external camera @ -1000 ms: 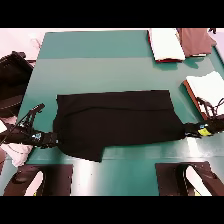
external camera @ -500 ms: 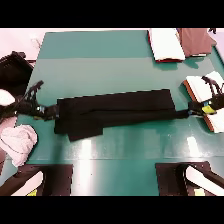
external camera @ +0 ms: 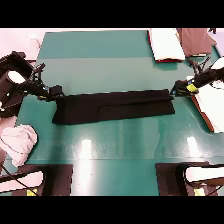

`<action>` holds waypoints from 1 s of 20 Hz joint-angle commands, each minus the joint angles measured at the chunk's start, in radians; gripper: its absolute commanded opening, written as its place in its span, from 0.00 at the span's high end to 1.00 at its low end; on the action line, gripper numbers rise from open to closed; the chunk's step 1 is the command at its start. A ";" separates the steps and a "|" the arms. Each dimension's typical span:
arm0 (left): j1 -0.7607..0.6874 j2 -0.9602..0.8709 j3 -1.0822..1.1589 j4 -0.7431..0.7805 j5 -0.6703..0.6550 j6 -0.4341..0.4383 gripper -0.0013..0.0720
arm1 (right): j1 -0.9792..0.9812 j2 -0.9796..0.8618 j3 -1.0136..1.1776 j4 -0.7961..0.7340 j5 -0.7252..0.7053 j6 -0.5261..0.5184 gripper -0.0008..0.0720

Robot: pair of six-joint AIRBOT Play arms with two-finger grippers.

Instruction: Fold the shirts.

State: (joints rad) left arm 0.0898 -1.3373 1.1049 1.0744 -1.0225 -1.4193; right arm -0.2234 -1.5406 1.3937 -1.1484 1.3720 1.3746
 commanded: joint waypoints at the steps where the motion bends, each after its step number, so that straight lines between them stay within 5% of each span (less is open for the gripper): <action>1: -0.001 -0.018 0.042 -0.009 0.018 -0.031 0.24 | -0.023 -0.068 0.089 0.118 -0.017 -0.021 0.35; 5: -0.008 -0.018 0.096 -0.028 -0.067 -0.031 0.24 | -0.121 -0.067 0.043 0.128 0.069 -0.082 0.32; 6: -0.014 -0.018 0.096 -0.037 -0.073 -0.031 0.29 | -0.156 -0.067 0.011 0.129 0.071 -0.086 0.20; 8: -0.044 -0.018 0.096 -0.060 -0.068 -0.010 0.93 | -0.219 -0.068 -0.064 0.145 0.057 -0.109 0.20; 14: -0.238 -0.019 0.095 -0.103 0.068 -0.025 0.95 | -0.257 -0.156 -0.199 0.309 0.010 -0.182 0.20; 17: -0.338 -0.040 0.096 -0.115 0.141 -0.075 0.95 | -0.178 -0.205 -0.196 0.361 -0.052 -0.199 0.38; 20: -0.430 -0.099 0.096 -0.161 0.216 -0.074 0.95 | -0.115 -0.187 -0.196 0.398 -0.140 -0.226 0.86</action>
State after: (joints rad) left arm -0.2562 -1.3975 1.1999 0.9569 -0.8898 -1.4780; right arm -0.3878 -1.7252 1.2026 -0.7998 1.3098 1.1786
